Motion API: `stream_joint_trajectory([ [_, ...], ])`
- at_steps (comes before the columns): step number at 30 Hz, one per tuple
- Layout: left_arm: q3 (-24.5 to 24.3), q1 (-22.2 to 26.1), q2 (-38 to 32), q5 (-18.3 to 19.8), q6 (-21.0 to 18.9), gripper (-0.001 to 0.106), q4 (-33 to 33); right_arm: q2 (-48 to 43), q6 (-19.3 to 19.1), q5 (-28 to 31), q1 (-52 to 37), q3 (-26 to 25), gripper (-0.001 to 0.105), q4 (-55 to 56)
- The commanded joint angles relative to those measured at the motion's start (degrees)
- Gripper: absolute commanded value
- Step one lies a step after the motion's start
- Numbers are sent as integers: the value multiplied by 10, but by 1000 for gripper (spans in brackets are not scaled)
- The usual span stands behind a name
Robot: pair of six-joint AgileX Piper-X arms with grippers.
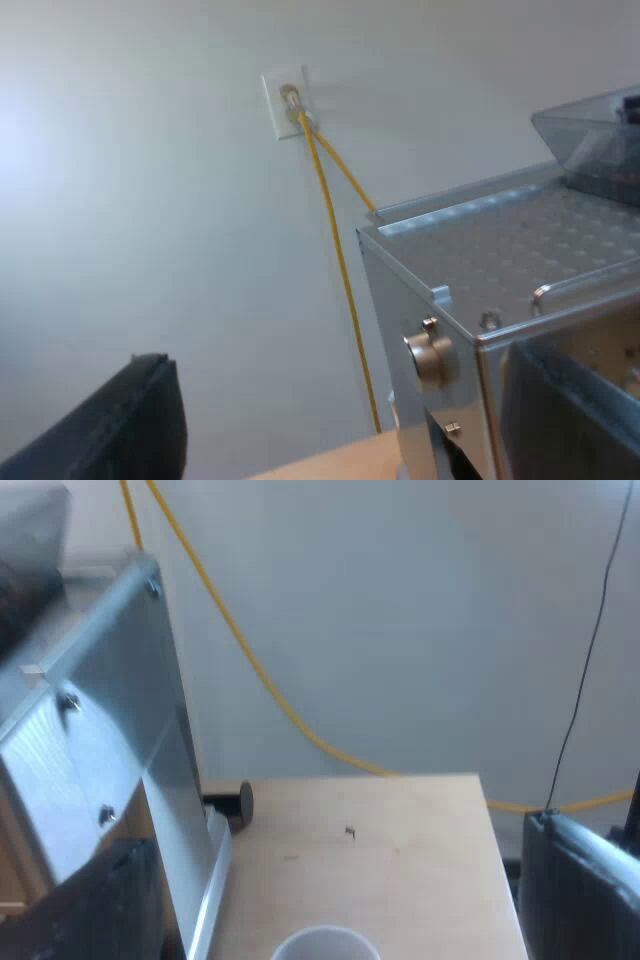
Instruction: Pour the beans into the coffee machine
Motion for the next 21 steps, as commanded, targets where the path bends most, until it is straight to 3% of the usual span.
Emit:
stream_joint_trajectory([
  [1,-4,-2,-31,-8,-2,67,49,-35,-12,-9,-3,-8,79,19],
  [5,-4,-2,-71,-8,-9,67,108,-71,-12,-9,-3,-8,79,53],
  [8,-4,-2,-101,-8,-76,67,159,-84,-12,-9,-3,-8,79,66],
  [9,-4,-2,-104,-8,-81,67,167,-86,-12,-9,-3,-8,79,66],
  [13,-2,-2,-140,-8,-84,67,225,-148,-12,-9,-3,-8,79,131],
  [21,-2,-2,-186,-8,-84,67,266,-218,-12,-9,-3,4,79,188],
])
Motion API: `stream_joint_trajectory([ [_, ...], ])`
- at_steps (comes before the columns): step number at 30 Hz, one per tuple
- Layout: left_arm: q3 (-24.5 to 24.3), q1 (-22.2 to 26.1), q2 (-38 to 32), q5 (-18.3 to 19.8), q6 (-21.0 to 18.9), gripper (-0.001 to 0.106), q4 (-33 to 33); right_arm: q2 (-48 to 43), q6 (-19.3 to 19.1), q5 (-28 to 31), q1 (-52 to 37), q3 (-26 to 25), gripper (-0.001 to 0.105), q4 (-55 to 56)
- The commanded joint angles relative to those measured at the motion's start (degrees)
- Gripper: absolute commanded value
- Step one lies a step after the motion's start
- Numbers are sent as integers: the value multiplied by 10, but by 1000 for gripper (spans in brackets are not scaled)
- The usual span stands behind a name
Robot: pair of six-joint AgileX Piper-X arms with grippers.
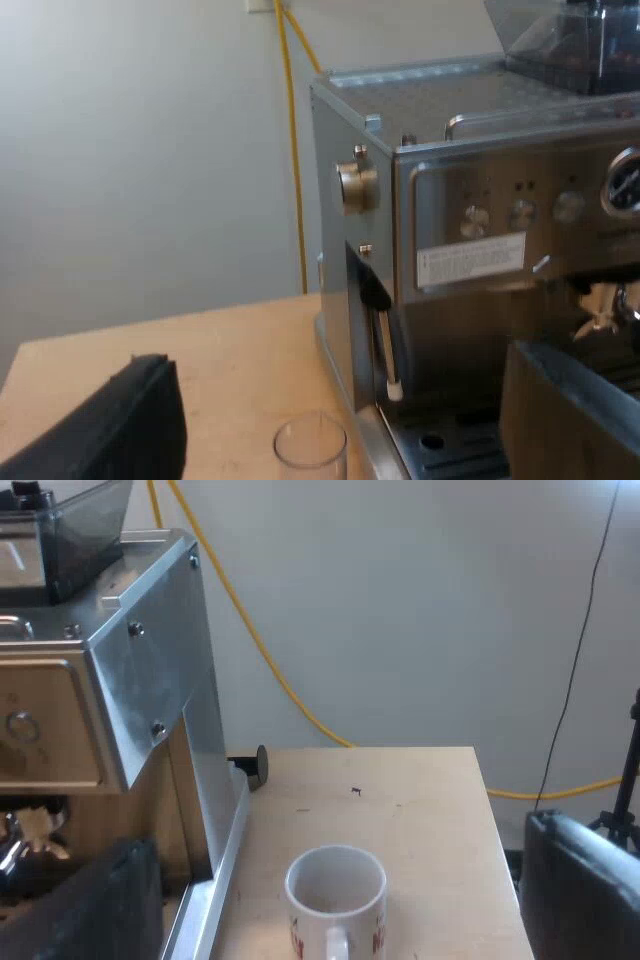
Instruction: Pour the beans into the coffee machine
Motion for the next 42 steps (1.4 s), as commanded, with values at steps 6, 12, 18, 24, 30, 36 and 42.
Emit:
stream_joint_trajectory([
  [6,-7,-2,-24,-2,-7,67,70,-72,-6,-4,-3,15,79,62],
  [12,-7,-2,-24,-3,-7,67,76,-70,-6,-4,-2,16,79,88],
  [18,12,-2,-24,-3,15,67,81,-70,-6,-5,-2,42,79,89],
  [24,49,-2,-24,-3,15,67,81,-70,-6,-7,-2,85,79,89],
  [30,83,-2,-24,-3,15,67,81,-70,-6,-7,-2,125,79,88],
  [36,107,-2,-24,-3,15,67,81,-70,-6,-7,-2,160,79,88],
  [42,113,-2,-24,-3,15,67,77,-69,-6,-7,-2,183,79,88],
])
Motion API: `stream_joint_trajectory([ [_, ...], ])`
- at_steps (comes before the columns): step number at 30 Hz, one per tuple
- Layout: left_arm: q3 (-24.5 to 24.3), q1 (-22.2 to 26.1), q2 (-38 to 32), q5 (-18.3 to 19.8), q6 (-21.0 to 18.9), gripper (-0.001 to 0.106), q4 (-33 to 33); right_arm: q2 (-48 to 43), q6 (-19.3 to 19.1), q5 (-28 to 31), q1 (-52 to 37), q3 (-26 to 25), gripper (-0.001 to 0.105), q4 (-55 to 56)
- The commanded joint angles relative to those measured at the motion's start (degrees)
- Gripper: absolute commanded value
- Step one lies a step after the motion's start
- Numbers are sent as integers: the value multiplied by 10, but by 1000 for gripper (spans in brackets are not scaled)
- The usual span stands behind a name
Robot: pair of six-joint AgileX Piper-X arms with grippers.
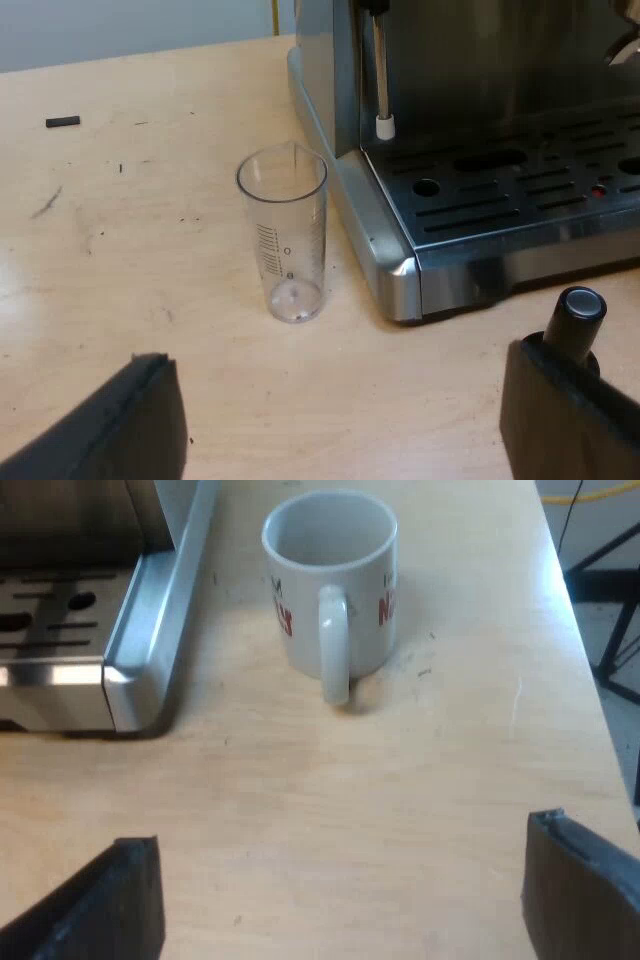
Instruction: Pour the beans into the coffee machine
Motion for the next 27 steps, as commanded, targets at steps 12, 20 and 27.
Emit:
stream_joint_trajectory([
  [12,-1,-2,-24,-3,-2,67,-2,-26,-4,-4,-2,42,79,-8],
  [20,-1,-2,-24,-3,-2,67,-2,-26,-3,-4,-2,42,79,-8],
  [27,-1,-2,-24,-3,-2,67,-2,-26,-3,-4,-2,42,79,-8],
])
